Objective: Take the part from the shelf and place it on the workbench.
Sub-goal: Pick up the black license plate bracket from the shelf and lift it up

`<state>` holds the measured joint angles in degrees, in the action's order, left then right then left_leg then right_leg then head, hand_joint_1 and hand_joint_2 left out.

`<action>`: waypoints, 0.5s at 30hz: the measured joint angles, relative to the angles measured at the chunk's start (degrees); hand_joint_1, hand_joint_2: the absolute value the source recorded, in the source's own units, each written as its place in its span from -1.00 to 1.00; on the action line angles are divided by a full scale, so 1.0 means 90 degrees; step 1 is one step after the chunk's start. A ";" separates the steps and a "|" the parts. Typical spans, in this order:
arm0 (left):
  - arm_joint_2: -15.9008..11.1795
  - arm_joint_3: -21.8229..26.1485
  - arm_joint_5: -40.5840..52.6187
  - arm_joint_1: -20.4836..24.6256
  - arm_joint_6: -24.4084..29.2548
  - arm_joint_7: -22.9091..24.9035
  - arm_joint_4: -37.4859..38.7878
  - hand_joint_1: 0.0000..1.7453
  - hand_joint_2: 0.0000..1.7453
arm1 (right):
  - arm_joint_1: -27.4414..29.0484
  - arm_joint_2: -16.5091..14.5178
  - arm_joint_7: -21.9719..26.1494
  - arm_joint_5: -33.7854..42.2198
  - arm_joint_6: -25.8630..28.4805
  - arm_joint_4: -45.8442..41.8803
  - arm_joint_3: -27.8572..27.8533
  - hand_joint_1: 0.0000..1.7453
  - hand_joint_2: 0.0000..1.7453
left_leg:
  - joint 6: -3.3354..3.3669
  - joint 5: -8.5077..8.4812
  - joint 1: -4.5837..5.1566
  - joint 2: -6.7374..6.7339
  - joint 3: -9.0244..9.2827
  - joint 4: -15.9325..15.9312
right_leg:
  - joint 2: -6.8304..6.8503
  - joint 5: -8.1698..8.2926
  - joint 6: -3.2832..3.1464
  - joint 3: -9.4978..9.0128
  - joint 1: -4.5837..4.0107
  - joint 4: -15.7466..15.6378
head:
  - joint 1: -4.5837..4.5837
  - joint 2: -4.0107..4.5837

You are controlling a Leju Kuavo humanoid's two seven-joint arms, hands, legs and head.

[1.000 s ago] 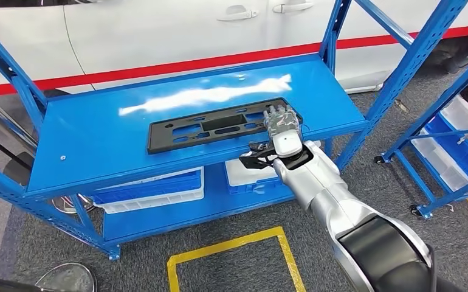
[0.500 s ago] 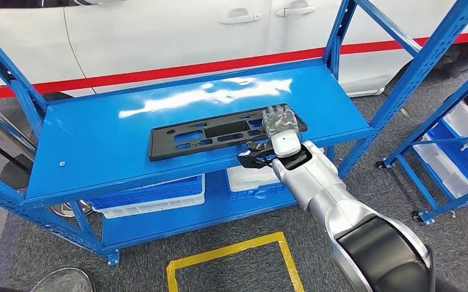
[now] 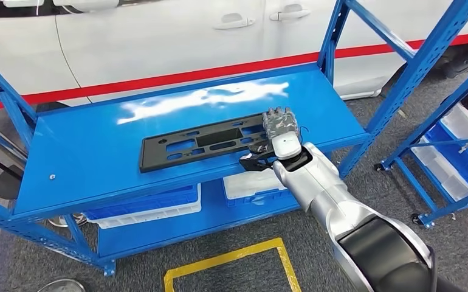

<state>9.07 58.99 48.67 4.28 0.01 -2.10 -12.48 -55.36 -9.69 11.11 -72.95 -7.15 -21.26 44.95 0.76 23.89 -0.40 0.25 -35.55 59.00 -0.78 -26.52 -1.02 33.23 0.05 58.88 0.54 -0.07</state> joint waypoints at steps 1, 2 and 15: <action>0.0000 -0.0019 0.0032 0.0004 -0.0015 -0.0013 0.0000 -1.00 -1.00 | 0.0022 -0.0004 0.0090 0.0042 -0.0004 -0.0002 0.0025 -1.00 -1.00 | -0.0001 0.0004 0.0000 0.0003 0.0018 -0.0053 | -0.0001 -0.0002 0.0002 0.0004 -0.0012 0.0005 | -0.0001 0.0000; 0.0000 -0.0038 0.0055 0.0008 -0.0029 -0.0030 0.0000 -1.00 -1.00 | 0.0055 -0.0012 0.0154 0.0078 -0.0005 -0.0006 0.0052 -1.00 -1.00 | -0.0001 -0.0001 -0.0004 0.0005 0.0023 -0.0062 | 0.0003 0.0001 -0.0013 0.0001 -0.0015 -0.0005 | 0.0000 0.0000; -0.0029 -0.0072 0.0281 0.0008 -0.0095 -0.0114 0.0000 -1.00 -1.00 | 0.0331 -0.0053 0.0257 0.0845 -0.0116 -0.0020 0.0390 -1.00 -1.00 | 0.0065 0.0025 0.0044 0.0019 0.0034 -0.0078 | 0.0038 0.0005 0.0022 -0.0044 0.0013 -0.0080 | 0.0001 0.0000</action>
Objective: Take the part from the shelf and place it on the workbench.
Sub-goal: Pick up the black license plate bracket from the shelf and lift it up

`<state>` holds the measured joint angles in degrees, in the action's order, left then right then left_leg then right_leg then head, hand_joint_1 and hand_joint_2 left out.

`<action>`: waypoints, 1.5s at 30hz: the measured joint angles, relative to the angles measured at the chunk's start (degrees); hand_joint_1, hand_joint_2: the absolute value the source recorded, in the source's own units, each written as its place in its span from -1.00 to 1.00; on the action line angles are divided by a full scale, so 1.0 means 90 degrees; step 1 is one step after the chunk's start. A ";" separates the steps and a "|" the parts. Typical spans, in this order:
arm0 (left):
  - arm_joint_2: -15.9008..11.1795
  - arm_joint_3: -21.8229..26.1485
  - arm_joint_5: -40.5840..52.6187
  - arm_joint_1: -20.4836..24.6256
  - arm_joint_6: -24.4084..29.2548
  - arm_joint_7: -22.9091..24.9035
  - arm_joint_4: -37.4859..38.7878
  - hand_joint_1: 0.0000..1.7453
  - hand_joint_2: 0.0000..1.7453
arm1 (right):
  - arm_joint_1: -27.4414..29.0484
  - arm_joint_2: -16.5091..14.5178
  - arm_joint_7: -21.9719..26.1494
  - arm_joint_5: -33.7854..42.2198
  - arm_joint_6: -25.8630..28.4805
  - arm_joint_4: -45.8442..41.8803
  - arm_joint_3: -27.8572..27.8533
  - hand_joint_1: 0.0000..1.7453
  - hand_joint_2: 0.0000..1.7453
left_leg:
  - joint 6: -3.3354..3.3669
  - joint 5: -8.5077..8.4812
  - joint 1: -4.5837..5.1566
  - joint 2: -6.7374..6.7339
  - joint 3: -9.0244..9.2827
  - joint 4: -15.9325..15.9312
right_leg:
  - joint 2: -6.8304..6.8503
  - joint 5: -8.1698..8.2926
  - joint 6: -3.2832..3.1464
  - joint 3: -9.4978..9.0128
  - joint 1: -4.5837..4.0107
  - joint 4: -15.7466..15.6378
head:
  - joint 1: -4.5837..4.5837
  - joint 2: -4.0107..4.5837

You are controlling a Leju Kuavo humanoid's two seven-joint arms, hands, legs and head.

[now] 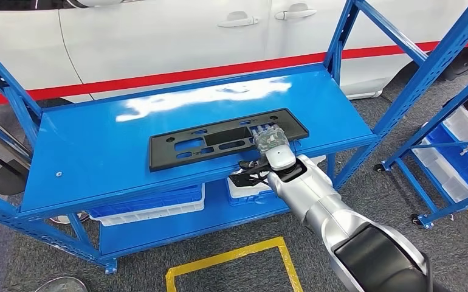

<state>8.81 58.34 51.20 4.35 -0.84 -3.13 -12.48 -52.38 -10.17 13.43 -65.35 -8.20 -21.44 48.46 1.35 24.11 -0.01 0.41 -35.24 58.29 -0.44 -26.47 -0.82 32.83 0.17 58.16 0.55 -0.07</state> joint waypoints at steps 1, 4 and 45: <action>-0.0001 0.0000 0.0019 0.0000 0.0002 0.0000 0.0000 -1.00 -1.00 | 0.0009 -0.0002 0.0016 0.0041 -0.0008 -0.0001 0.0015 -1.00 -1.00 | 0.0003 0.0001 0.0001 -0.0001 0.0000 0.0001 | 0.0000 0.0002 0.0017 0.0000 0.0001 -0.0001 | -0.0001 0.0000; -0.0005 0.0000 0.0055 0.0001 0.0004 -0.0008 0.0000 -1.00 -1.00 | 0.0031 -0.0007 0.0048 0.0120 -0.0015 -0.0005 0.0070 -1.00 -1.00 | 0.0005 0.0001 -0.0001 -0.0002 0.0003 0.0002 | -0.0001 0.0004 0.0047 0.0001 0.0001 0.0000 | -0.0002 0.0000; -0.0090 0.0126 0.0290 -0.0006 0.0006 -0.0018 0.0000 -1.00 -1.00 | 0.0305 0.0153 -0.0106 0.0849 0.0355 -0.0478 0.0756 1.00 1.00 | 0.0000 -0.0003 -0.0019 -0.0010 0.0026 -0.0001 | -0.0017 -0.0002 0.0043 0.0005 -0.0006 0.0032 | 0.0000 0.0000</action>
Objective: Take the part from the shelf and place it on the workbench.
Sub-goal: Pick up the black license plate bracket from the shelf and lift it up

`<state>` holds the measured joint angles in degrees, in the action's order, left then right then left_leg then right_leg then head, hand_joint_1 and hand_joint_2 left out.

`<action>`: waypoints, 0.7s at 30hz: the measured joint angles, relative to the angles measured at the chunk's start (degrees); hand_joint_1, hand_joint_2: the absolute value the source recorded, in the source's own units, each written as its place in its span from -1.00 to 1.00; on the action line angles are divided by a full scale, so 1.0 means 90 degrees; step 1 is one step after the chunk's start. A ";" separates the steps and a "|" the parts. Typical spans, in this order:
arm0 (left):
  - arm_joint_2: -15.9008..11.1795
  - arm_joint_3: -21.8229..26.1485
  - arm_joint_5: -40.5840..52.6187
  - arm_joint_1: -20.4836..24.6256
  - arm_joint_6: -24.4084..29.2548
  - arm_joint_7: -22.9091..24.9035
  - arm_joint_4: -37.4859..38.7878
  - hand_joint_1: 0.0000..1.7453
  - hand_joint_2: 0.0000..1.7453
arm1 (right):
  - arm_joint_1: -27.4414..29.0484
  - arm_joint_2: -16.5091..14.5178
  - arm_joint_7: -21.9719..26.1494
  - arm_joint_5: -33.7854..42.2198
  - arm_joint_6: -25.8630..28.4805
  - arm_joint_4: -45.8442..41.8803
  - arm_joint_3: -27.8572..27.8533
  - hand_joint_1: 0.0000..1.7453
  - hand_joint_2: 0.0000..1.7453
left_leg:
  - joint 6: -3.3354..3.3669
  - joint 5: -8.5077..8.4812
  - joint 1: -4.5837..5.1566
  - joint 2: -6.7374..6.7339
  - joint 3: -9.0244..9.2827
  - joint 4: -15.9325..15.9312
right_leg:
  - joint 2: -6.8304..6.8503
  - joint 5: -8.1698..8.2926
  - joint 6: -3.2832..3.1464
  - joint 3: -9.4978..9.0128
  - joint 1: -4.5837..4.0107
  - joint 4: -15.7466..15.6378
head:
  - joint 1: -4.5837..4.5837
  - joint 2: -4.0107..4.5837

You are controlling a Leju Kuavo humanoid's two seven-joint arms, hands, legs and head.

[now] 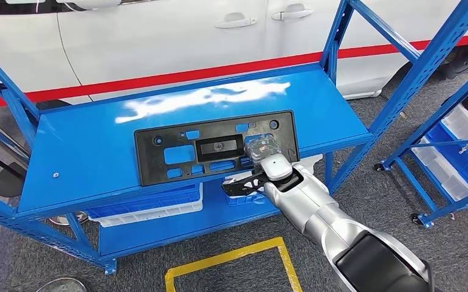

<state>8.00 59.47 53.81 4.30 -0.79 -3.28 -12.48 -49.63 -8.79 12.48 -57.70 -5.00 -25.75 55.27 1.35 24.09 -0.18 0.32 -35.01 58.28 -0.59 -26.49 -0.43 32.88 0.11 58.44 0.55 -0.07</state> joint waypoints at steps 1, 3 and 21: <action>0.0000 0.0007 0.0000 0.0000 0.0000 -0.0001 0.0000 -1.00 -1.00 | 0.0000 0.0001 -0.0001 0.0000 0.0007 0.0000 0.0006 1.00 1.00 | 0.0000 0.0000 0.0000 0.0000 0.0000 0.0000 | 0.0000 0.0000 0.0000 0.0000 0.0000 0.0000 | 0.0000 0.0000; 0.0000 0.0016 0.0000 0.0000 0.0000 -0.0011 0.0000 -1.00 -1.00 | 0.0002 0.0002 -0.0008 0.0000 0.0029 0.0000 0.0016 1.00 1.00 | 0.0000 0.0000 0.0000 0.0000 0.0000 0.0000 | 0.0000 0.0000 0.0000 0.0000 0.0000 0.0000 | 0.0000 0.0000; 0.0030 0.0240 -0.0069 0.0000 0.0070 -0.0028 0.0000 -1.00 -1.00 | -0.0537 0.0085 -0.0096 0.0464 -0.0229 -0.1024 -0.0155 1.00 1.00 | -0.0001 -0.0007 0.0005 -0.0002 -0.0013 0.0003 | -0.0001 0.0001 0.0001 0.0019 0.0002 0.0015 | -0.0001 0.0000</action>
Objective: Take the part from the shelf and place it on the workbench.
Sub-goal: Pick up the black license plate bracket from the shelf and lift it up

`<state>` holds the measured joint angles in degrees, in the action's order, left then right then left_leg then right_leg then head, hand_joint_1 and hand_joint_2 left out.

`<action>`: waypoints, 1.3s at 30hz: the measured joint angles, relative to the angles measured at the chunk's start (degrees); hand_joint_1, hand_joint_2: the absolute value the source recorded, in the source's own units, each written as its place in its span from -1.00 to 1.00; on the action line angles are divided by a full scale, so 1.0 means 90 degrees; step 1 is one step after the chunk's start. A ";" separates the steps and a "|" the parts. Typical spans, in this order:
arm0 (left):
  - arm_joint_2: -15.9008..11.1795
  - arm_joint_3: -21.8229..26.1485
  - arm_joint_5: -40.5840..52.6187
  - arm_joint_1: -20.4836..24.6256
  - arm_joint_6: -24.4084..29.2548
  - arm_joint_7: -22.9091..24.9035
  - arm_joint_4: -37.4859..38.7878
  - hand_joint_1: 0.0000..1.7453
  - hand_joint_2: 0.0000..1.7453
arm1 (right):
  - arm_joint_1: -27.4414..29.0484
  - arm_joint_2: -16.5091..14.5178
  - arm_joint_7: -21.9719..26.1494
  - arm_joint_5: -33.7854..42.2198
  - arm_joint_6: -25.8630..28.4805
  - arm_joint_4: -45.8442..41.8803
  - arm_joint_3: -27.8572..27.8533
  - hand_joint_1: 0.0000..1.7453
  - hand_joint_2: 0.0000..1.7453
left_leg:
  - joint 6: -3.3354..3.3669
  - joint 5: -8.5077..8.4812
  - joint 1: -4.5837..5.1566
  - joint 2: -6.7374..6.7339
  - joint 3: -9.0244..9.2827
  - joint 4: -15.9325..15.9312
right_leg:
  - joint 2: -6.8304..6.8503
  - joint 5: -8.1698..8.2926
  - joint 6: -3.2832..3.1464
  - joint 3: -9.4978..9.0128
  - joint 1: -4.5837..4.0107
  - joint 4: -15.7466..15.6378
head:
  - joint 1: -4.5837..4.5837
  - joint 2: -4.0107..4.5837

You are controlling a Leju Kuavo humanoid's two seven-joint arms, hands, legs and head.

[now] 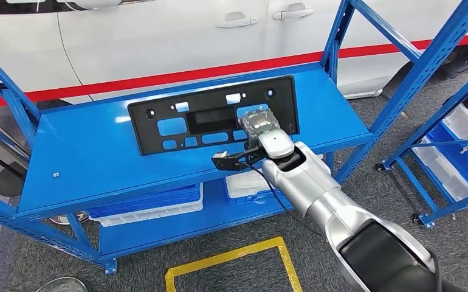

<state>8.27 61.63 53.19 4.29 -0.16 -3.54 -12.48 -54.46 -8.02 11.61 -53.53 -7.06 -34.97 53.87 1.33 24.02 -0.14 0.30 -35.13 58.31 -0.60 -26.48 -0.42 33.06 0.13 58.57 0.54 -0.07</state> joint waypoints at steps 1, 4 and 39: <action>0.0002 0.0016 -0.0007 0.0000 0.0004 0.0001 0.0000 -1.00 -1.00 | -0.0063 0.0020 -0.0009 0.0009 -0.0015 -0.0128 -0.0012 1.00 1.00 | 0.0000 0.0000 0.0000 0.0000 0.0000 0.0000 | 0.0000 0.0000 0.0000 0.0000 0.0000 0.0000 | -0.0001 0.0000; 0.0006 0.0080 -0.0031 0.0001 0.0024 0.0012 0.0000 -1.00 -1.00 | -0.0192 0.0094 -0.0031 0.0056 -0.0035 -0.0518 -0.0046 1.00 1.00 | 0.0000 0.0000 0.0001 0.0001 -0.0002 0.0000 | -0.0001 0.0000 0.0000 0.0002 0.0000 0.0000 | -0.0001 0.0000; 0.0038 0.0263 0.0393 -0.0041 -0.0018 -0.0044 0.0000 -1.00 -1.00 | -0.0694 0.1485 -0.0353 0.0912 -0.0677 -0.2657 -0.0216 -1.00 -1.00 | 0.0000 0.0001 0.0001 0.0003 -0.0004 0.0001 | 0.0002 0.0000 0.0001 0.0003 0.0000 -0.0002 | -0.0001 0.0000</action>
<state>8.62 64.00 56.73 3.92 -0.32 -3.93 -12.48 -60.71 5.34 8.44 -45.32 -13.15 -58.88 51.93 1.33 24.03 -0.13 0.33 -35.17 58.32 -0.59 -26.48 -0.41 33.08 0.14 58.55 0.53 -0.07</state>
